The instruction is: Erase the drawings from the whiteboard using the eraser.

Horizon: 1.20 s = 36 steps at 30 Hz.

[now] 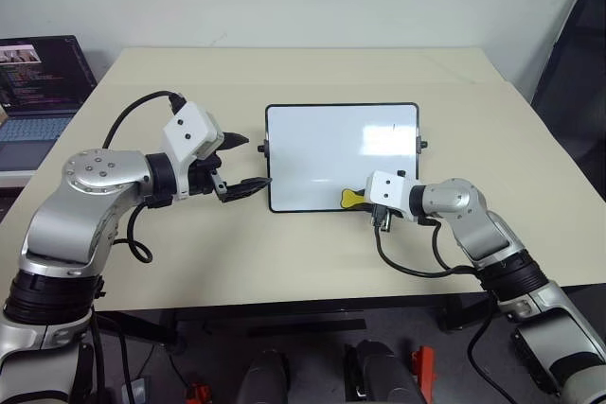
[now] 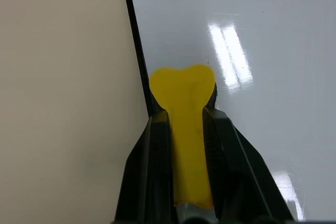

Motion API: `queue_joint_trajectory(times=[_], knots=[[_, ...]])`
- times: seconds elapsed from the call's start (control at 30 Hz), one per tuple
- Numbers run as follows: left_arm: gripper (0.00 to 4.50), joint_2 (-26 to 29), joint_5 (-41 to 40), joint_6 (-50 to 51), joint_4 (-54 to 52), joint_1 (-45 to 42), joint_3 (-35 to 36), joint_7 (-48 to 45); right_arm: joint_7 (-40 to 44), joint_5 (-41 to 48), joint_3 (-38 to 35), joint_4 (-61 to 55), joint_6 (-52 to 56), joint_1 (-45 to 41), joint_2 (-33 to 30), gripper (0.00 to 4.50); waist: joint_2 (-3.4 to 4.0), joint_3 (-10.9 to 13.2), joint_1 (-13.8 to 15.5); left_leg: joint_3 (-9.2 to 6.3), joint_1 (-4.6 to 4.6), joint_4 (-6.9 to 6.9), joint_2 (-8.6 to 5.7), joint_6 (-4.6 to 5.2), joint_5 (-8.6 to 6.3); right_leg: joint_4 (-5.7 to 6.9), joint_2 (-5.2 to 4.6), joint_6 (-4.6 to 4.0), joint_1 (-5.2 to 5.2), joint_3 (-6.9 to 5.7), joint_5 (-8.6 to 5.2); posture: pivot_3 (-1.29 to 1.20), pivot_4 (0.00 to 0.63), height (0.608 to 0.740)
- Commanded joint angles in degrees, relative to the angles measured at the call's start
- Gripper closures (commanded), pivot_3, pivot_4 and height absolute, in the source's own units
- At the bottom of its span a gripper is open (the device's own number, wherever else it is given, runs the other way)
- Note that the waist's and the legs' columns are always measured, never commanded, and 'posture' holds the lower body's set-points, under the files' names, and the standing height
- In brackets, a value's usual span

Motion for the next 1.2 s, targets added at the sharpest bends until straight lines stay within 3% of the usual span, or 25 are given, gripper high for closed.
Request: queue_joint_trajectory(times=[0.03,0.3,0.57,0.9,1.2], knots=[[0.0,0.72,-0.04,-0.49,-0.86,-1.13,1.45,-0.18,1.13,1.59,-2.97,-1.43,2.72,-1.19,-2.16,4.04,0.01,0.01,0.06,-0.01,-0.01,0.0,0.0,0.0,0.0,0.0,0.0,0.0,0.0,0.0,0.0,0.0,0.15,0.74],[0.0,3.46,-0.41,-0.15,-1.49,1.87,4.34,-0.53,7.93,8.97,-12.91,-17.6,9.23,-0.17,-14.7,4.04,0.12,0.17,0.61,-0.05,-0.35,-0.09,-0.01,0.0,-0.03,-0.12,-0.03,0.02,-0.28,-0.06,-0.02,0.0,0.15,0.74],[0.0,3.96,-0.66,-0.37,-0.2,1.92,3.76,-1.84,9.83,13.07,-22.41,-10.36,7.17,1.94,-26.05,4.09,0.08,0.21,0.94,0.0,-0.33,-0.12,-0.01,0.0,-0.04,-0.19,-0.04,-0.05,-0.25,-0.08,-0.1,0.0,0.15,0.74],[0.0,3.77,-1.73,0.84,-0.44,-0.15,3.5,-3.15,9.98,15.46,-25.72,-2.73,0.86,2.96,-30.18,4.14,0.07,0.26,0.48,0.07,-0.31,-0.11,0.0,0.0,-0.03,-0.15,-0.03,-0.04,-0.26,-0.01,-0.1,0.0,0.15,0.74],[0.0,3.9,-2.31,1.08,-1.08,0.21,3.74,-2.55,8.3,15.13,-24.81,0.52,-1.6,-0.43,-28.98,4.14,0.13,0.31,0.33,0.07,-0.29,-0.09,0.0,0.0,-0.03,-0.1,-0.03,-0.04,-0.26,-0.01,-0.1,0.0,0.15,0.74]])
